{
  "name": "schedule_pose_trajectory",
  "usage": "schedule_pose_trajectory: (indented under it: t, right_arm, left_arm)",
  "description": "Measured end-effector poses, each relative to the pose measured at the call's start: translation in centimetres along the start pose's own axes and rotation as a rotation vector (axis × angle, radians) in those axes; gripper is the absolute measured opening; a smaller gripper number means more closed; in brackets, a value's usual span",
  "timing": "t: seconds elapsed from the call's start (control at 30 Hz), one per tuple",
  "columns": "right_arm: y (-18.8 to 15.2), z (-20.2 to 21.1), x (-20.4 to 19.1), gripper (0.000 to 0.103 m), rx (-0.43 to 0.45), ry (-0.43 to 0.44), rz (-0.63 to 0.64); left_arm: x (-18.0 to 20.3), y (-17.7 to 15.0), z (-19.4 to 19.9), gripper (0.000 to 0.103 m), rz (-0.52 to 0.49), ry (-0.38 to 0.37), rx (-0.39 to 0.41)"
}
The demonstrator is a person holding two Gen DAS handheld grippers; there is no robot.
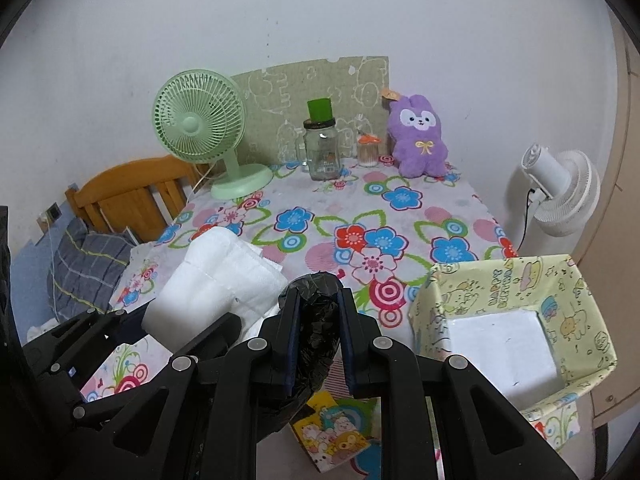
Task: Organize soft objects
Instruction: 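Carry the white cloth with the left tool while the right tool carries the black item to the patterned box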
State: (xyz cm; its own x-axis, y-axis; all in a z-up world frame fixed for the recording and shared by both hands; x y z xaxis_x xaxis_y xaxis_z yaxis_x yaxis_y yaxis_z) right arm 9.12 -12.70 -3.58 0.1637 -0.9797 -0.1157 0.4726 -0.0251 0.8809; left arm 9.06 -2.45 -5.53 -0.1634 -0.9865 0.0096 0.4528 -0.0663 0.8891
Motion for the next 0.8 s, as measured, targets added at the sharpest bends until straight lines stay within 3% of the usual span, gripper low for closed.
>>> schedule_pose_trajectory:
  t: [0.8]
  right_arm:
    - [0.8,2.4,6.8,0.021,0.047,-0.050,-0.013]
  left_arm:
    - [7.2,1.2,-0.8,0.048,-0.053,-0.043,0.028]
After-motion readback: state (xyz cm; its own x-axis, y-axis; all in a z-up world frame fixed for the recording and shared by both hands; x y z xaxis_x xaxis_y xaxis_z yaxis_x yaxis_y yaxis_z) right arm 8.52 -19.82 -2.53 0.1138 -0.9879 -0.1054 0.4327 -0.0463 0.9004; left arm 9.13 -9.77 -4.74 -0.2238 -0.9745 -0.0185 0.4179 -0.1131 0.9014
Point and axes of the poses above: each gripper's, at about its wrist camera, not at the fingertips, and z roughly against the way its jaws point, x to its right, y to its top, the point moved 1 cm from there along -z, roughly the way its jaws point, and after that the axes turned 13 degrees about x, right-handed, at the moved point
